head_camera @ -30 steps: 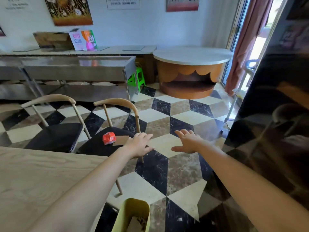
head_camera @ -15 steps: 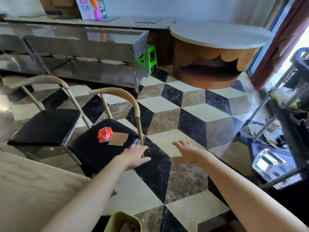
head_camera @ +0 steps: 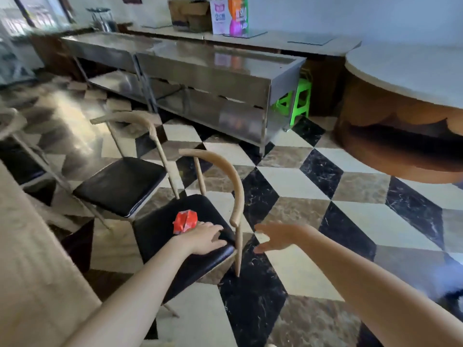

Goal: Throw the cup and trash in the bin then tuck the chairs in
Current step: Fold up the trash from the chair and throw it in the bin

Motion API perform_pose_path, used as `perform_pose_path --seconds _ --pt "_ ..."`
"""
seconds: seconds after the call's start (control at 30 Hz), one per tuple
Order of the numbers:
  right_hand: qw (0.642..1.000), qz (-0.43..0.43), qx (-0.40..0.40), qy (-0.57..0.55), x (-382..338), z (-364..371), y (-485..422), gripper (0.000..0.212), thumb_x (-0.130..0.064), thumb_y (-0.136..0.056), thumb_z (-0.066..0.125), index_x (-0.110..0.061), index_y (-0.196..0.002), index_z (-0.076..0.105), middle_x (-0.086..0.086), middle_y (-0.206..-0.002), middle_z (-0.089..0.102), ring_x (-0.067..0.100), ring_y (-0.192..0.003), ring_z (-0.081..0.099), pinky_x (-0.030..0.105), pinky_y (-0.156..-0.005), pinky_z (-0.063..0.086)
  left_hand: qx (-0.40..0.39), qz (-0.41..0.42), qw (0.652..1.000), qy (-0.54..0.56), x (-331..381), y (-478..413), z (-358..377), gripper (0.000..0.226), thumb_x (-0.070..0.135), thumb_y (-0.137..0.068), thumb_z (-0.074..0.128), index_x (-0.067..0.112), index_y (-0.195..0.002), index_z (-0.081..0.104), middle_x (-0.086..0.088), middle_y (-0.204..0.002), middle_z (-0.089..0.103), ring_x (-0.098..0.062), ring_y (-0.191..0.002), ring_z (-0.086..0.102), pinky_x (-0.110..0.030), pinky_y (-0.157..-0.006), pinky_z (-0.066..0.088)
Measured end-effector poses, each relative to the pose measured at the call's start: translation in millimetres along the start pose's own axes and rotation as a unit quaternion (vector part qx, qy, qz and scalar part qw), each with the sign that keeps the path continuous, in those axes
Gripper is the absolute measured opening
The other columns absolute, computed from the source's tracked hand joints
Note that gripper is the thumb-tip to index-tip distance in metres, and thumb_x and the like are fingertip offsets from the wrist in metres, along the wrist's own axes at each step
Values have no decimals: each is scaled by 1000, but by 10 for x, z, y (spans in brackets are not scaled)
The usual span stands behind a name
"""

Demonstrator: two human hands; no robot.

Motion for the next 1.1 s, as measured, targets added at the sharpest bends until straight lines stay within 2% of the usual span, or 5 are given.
perform_pose_path --seconds 0.33,0.43,0.57,0.87,1.1 --pt "982 -144 8 123 -292 -1125 -1092 78 -55 -89 52 -15 -149 21 10 -152 31 31 -139 29 45 -112 29 113 -180 973 88 -892 -276 -531 63 53 -94 40 23 -148 23 -6 -150 32 -29 -139 28 -50 -108 34" --pt "972 -178 53 147 -433 -1305 -1516 82 -56 -86 54 -16 -149 19 11 -153 27 33 -138 26 49 -110 30 162 -218 958 87 -1142 -391 -610 60 48 -96 41 22 -147 23 -5 -150 31 -27 -140 26 -45 -107 36" --pt "958 -212 43 187 -602 -1347 -2068 82 -54 -88 53 -18 -151 13 9 -156 19 33 -140 22 49 -111 28 187 -261 942 98 -1509 -640 -603 61 49 -96 41 20 -148 25 -3 -149 33 -24 -140 27 -43 -106 39" --pt "918 -286 -55 269 -1024 -1418 -3117 78 -50 -89 54 -16 -149 18 10 -154 23 33 -140 23 45 -110 30 146 -367 895 207 -2158 -940 -247 62 48 -97 39 17 -149 25 -4 -150 33 -24 -141 25 -42 -107 38" --pt "838 -376 -112 379 -1510 -1106 -3759 76 -52 -87 55 -16 -146 25 11 -148 32 34 -132 32 48 -107 35 112 -478 811 319 -2397 -915 315 64 50 -98 36 18 -151 18 -5 -154 26 -26 -145 18 -45 -108 35"
Point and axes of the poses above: each hand's wrist, its own y-axis away from the middle knuckle, its own z-axis out of the palm, x = y × z, the point moved 10 cm from there along -y, towards the middle knuckle
